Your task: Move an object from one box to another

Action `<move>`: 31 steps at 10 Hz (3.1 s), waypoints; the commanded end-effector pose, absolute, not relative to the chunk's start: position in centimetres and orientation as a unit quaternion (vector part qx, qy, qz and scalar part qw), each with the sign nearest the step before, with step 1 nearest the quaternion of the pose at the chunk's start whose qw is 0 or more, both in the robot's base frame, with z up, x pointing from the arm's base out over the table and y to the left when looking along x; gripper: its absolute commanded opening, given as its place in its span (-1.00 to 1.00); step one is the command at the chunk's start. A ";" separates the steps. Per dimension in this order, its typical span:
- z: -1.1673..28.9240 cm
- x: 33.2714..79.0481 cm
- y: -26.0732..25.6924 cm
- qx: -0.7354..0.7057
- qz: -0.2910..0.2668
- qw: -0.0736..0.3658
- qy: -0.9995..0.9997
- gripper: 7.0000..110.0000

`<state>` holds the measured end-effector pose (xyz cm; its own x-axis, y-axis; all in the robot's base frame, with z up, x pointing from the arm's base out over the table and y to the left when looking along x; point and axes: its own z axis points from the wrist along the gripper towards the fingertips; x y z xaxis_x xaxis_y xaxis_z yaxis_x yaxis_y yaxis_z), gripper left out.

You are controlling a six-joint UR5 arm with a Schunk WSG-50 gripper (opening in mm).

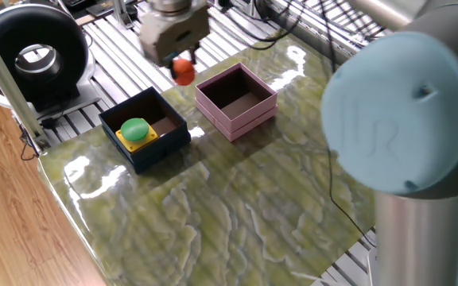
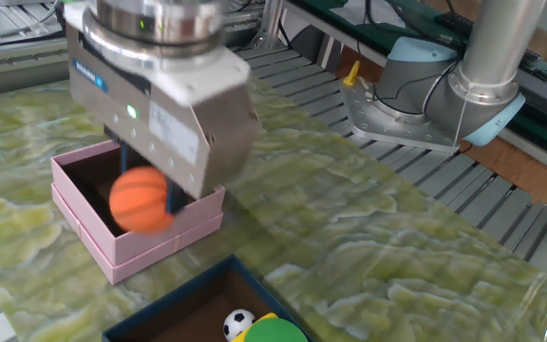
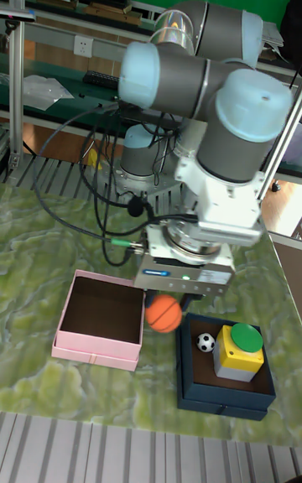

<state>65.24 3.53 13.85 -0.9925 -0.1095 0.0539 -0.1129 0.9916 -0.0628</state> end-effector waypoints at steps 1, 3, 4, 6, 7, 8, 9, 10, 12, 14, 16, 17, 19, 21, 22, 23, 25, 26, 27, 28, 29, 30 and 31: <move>13.0 64.1 -0.5 0.082 0.033 0.020 -0.996 -1.00; 12.4 63.8 -0.7 0.116 0.024 0.023 -0.993 -1.00; 12.1 63.4 -1.6 0.150 0.038 0.031 -0.987 -1.00; 11.7 62.8 -1.9 0.184 0.038 0.032 -0.982 -1.00; 11.6 62.5 -2.2 0.204 0.042 0.033 -0.978 -1.00; 11.6 62.6 -3.2 0.231 0.061 0.036 -0.970 -1.00; 11.6 62.4 -3.4 0.246 0.063 0.041 -0.966 -1.00; 11.5 62.3 -3.3 0.257 0.059 0.041 -0.964 -0.71; 11.2 62.3 -2.4 0.272 0.043 0.039 -0.961 -0.71; 11.1 62.3 -1.7 0.291 0.029 0.036 -0.955 -0.28; 11.1 62.0 -1.7 0.299 0.025 0.044 -0.953 -0.28; 11.1 61.9 -2.0 0.300 0.031 0.047 -0.952 0.15; 11.1 61.7 -1.9 0.319 0.028 0.050 -0.946 0.15; 11.3 61.7 -1.4 0.316 0.017 0.051 -0.947 0.57; 11.4 61.7 -1.2 0.312 0.015 0.052 -0.949 0.57; 11.5 61.8 -0.8 0.309 0.007 0.050 -0.950 0.57; 12.1 62.3 0.6 0.278 0.001 0.046 -0.959 0.57; 12.5 62.8 1.5 0.262 0.005 0.044 -0.964 0.57; 12.7 63.2 2.8 0.245 0.006 0.043 -0.968 0.57; 12.5 63.3 4.8 0.221 0.011 0.042 -0.974 0.15; 12.2 63.6 6.4 0.206 0.016 0.041 -0.978 0.15; 12.1 63.7 8.2 0.190 0.015 0.041 -0.981 0.15; 11.8 63.9 10.2 0.175 0.012 0.040 -0.984 0.15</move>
